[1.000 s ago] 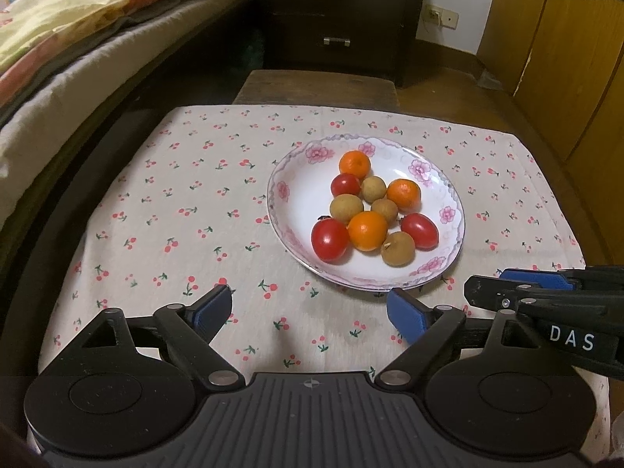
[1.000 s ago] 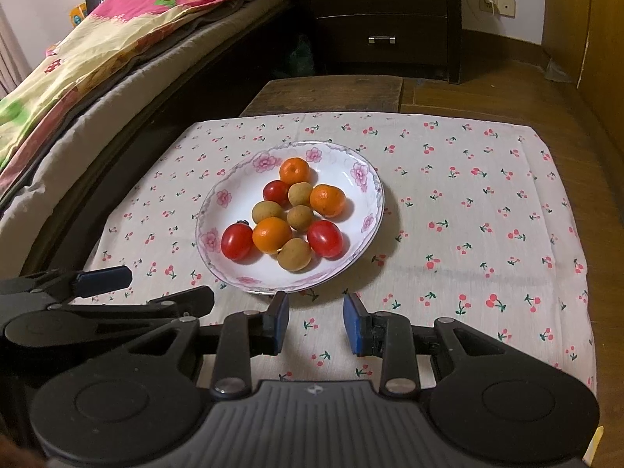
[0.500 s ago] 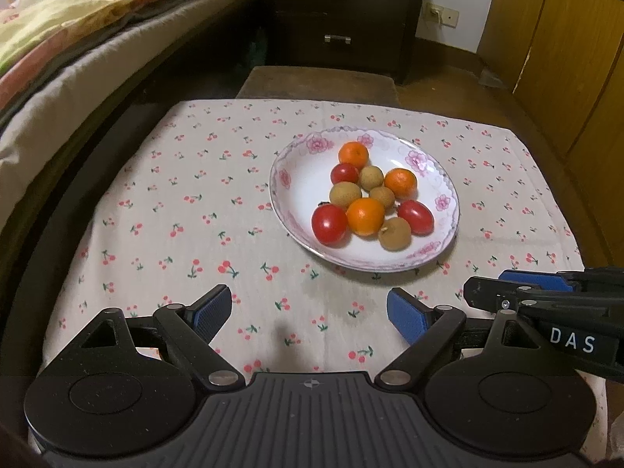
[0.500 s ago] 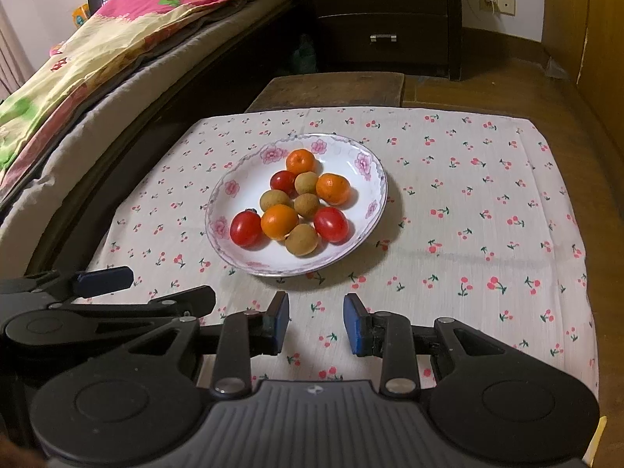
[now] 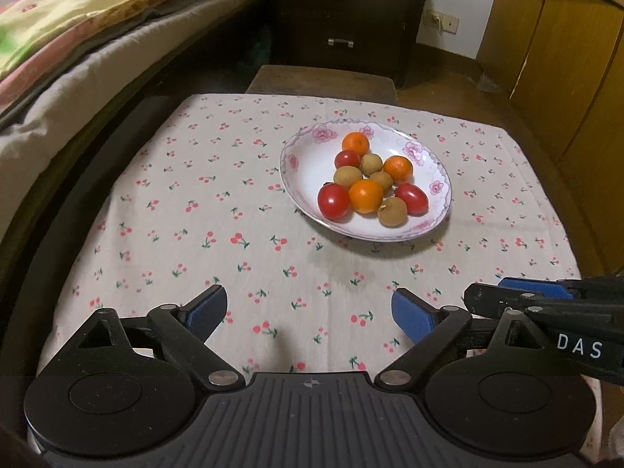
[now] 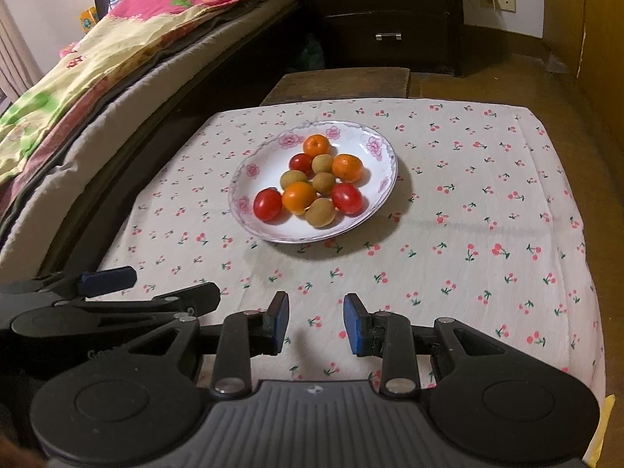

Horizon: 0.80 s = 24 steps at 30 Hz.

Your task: Organize fruits

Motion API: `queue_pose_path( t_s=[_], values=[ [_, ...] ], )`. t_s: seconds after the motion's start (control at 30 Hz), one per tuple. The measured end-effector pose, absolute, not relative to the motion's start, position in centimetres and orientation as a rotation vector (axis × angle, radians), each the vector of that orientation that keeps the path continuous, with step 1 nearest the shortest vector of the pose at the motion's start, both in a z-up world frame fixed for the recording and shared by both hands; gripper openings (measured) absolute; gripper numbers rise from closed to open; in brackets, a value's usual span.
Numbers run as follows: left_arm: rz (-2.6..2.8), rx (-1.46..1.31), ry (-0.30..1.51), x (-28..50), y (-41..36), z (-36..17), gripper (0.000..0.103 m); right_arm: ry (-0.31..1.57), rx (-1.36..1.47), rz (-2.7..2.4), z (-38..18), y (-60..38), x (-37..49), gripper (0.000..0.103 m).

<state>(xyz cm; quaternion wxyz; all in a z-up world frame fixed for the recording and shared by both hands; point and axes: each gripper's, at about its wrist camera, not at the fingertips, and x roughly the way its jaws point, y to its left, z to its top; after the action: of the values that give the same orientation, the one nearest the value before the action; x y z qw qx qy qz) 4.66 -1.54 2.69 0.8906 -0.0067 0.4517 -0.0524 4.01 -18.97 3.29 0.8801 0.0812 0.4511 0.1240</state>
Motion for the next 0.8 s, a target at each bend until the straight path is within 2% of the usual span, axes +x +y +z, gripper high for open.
queue_pose_path(
  t_s=[0.8],
  values=[
    [-0.106,0.015,0.947,1.9,-1.2,2.9,0.095,0.954,0.165,0.276,3.3,-18.3,0.6,0.032]
  ],
)
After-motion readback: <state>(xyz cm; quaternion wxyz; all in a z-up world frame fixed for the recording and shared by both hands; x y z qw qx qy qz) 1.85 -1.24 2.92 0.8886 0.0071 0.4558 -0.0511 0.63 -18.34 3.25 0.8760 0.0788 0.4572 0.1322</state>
